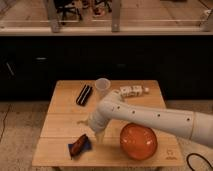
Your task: Place the pepper on the white sponge
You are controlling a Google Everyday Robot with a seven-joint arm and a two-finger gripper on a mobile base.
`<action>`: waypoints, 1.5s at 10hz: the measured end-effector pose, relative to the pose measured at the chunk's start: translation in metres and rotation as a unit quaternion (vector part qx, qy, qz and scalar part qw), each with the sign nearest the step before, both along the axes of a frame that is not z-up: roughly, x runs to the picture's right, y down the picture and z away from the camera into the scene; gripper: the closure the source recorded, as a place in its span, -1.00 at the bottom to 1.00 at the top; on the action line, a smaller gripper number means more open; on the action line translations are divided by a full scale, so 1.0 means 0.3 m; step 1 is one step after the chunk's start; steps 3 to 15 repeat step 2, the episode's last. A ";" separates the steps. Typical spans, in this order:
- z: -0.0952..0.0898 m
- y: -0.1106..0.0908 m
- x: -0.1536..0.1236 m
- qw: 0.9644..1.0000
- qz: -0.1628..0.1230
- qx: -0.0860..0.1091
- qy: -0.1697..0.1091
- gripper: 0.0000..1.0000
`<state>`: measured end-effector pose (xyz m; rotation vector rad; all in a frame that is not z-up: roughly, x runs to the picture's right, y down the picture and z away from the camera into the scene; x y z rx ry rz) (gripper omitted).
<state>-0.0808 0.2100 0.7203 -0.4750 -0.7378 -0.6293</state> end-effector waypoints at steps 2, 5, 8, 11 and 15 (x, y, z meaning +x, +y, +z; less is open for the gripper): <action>-0.022 -0.018 0.023 1.000 0.026 -0.006 0.001 -0.60; -0.022 -0.018 0.023 1.000 0.026 -0.006 0.001 -0.60; -0.022 -0.018 0.023 1.000 0.026 -0.006 0.001 -0.60; -0.022 -0.018 0.023 1.000 0.026 -0.006 0.001 -0.60; -0.022 -0.018 0.023 1.000 0.026 -0.006 0.001 -0.60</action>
